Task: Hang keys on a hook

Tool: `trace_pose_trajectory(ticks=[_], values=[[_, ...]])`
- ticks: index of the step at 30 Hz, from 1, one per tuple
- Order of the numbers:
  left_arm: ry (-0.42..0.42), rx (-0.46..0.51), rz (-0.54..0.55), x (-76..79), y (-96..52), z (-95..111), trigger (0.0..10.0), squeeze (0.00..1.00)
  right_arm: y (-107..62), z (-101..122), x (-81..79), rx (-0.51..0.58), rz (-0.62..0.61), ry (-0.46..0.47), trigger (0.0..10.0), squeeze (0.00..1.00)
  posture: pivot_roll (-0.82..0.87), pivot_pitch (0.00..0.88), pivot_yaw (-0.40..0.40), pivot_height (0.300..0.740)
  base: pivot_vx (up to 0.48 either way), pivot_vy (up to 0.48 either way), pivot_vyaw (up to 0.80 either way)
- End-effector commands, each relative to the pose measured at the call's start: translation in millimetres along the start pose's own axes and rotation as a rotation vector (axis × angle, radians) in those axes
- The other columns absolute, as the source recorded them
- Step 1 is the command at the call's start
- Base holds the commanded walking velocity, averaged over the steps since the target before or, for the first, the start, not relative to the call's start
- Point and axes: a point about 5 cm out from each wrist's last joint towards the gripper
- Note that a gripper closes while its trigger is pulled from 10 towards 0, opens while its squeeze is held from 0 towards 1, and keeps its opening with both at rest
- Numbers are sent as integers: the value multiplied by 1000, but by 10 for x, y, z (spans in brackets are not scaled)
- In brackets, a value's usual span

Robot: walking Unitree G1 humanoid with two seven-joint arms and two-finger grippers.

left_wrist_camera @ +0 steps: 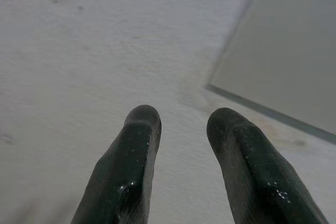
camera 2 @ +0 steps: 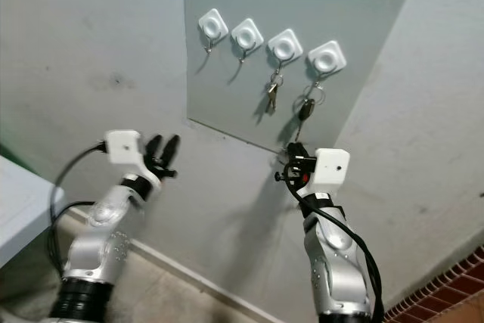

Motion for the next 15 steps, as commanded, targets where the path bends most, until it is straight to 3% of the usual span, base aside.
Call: trace_pose_trajectory(ticks=[1,4,6,15], values=[[-7,5,-52,182,28,-4,10000,0,67,52,0,2,11,-11,10000,0,139,0,-89,740,0,0,0],[-2,11,-57,199,30,6,10000,0,70,54,1,0,17,-7,10000,0,139,0,-90,740,0,0,0],[10,31,-110,297,38,67,10000,0,78,74,-57,4,79,14,10000,0,139,0,-92,740,0,0,0],[52,57,-175,393,76,161,10000,0,148,213,-260,41,273,42,10000,0,139,0,-95,740,0,0,0]])
Point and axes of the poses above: a point about 5 cm out from each wrist's last joint towards the gripper, its own y axis pointing out of the wrist towards the gripper, its own z axis along the axis of the wrist's last joint, x = y × z, and after that the axes turned 5 degrees about -y, right-handed
